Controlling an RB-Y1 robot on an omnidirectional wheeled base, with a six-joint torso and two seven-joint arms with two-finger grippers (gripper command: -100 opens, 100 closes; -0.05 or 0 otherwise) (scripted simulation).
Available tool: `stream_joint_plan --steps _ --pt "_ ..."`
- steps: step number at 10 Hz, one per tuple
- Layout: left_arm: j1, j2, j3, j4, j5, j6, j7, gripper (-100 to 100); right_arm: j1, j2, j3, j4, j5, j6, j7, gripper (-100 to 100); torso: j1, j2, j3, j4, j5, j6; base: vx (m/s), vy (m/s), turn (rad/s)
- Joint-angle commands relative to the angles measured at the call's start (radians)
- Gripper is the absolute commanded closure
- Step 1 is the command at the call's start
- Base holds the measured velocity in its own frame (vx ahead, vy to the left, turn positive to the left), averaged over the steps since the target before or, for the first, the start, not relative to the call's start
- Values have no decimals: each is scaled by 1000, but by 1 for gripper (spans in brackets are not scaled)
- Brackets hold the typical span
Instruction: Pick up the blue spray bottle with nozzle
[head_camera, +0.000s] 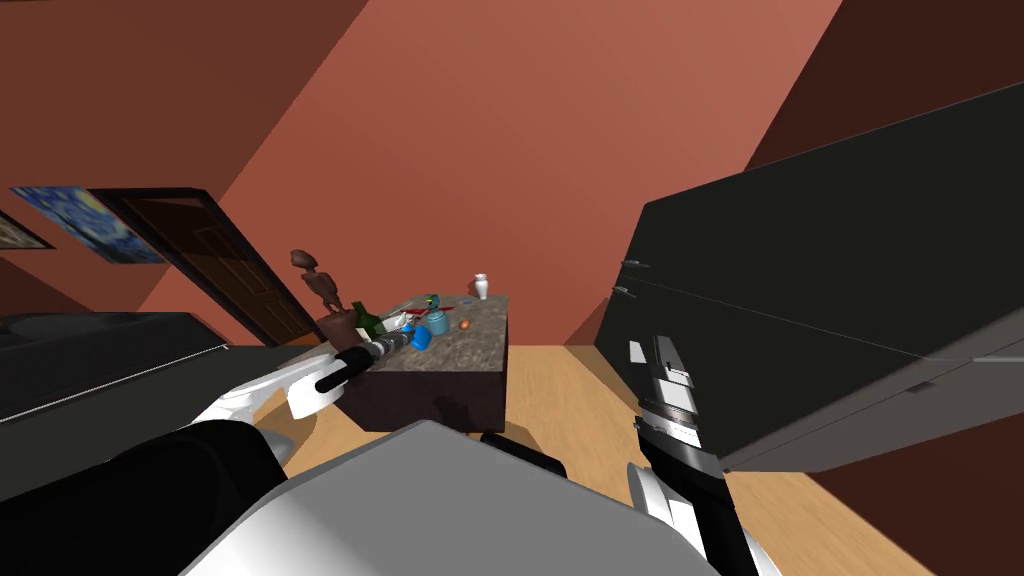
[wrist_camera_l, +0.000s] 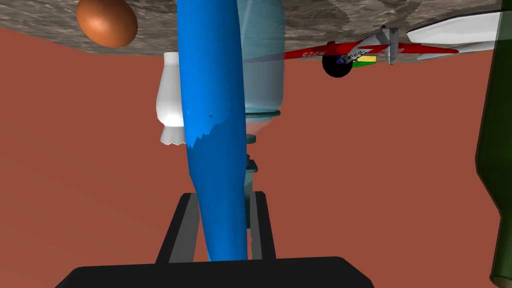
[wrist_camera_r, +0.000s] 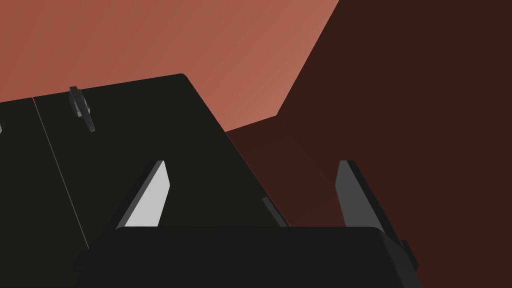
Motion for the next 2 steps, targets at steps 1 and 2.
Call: stream_joint_plan --steps 1,2 --pt "0 0 0 0 0 0 0 100 0 0 0 0 0 0 0 0 0 0 0 0 0 0 3 0 -12" --pt "0 0 -1 -2 0 0 0 0 0 0 0 0 0 0 0 0 1 1 1 0 0 -1 0 0 0"
